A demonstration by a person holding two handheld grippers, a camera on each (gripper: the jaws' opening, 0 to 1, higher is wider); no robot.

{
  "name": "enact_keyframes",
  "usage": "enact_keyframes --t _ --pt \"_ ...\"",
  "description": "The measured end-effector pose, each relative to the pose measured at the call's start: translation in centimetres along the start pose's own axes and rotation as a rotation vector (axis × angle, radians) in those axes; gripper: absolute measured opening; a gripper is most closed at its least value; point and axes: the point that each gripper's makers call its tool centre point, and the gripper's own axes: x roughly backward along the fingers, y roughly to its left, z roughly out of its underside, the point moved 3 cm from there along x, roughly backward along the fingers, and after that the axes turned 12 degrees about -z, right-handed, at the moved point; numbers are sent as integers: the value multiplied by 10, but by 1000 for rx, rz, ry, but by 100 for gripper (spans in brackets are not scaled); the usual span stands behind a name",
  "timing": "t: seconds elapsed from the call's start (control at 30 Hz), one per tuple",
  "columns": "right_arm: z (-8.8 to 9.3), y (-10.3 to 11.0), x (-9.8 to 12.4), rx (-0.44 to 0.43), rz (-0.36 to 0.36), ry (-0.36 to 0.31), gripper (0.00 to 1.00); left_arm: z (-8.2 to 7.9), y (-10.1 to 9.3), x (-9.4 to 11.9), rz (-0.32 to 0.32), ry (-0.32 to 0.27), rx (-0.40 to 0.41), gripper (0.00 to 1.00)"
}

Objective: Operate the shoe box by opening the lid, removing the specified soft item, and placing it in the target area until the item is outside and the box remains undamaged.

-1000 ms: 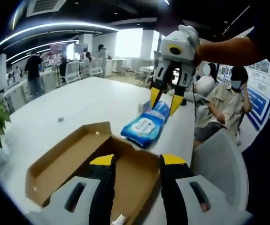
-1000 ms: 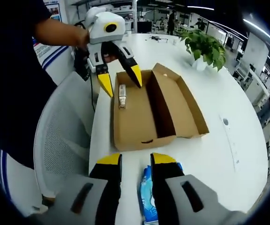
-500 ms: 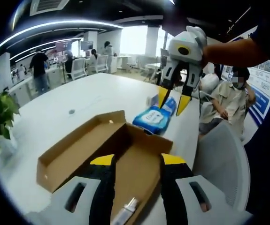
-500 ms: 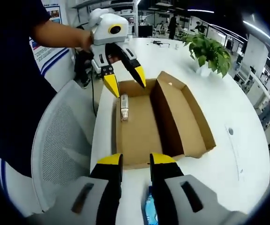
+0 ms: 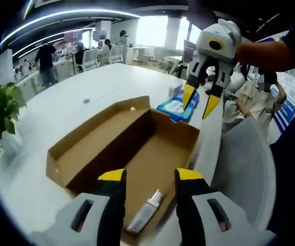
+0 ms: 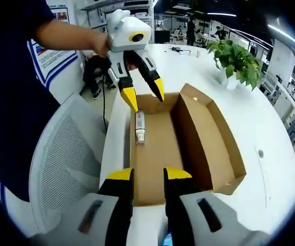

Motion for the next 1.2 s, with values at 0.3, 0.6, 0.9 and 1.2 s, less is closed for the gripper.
enact_keyframes --t 0.3,0.6,0.9,1.2 --pt "-10 -9 -22 9 -36 2 20 21 -4 -7 94 132 -26 37" --pt "-12 -13 -41 -4 -59 -3 20 34 5 -20 128 214 -84 32" --pt "-10 -19 -54 -27 -81 -2 20 55 12 -33 228 417 -176 34" --pt "-5 -21 -63 -48 -96 -6 20 64 10 -45 267 499 -249 34"
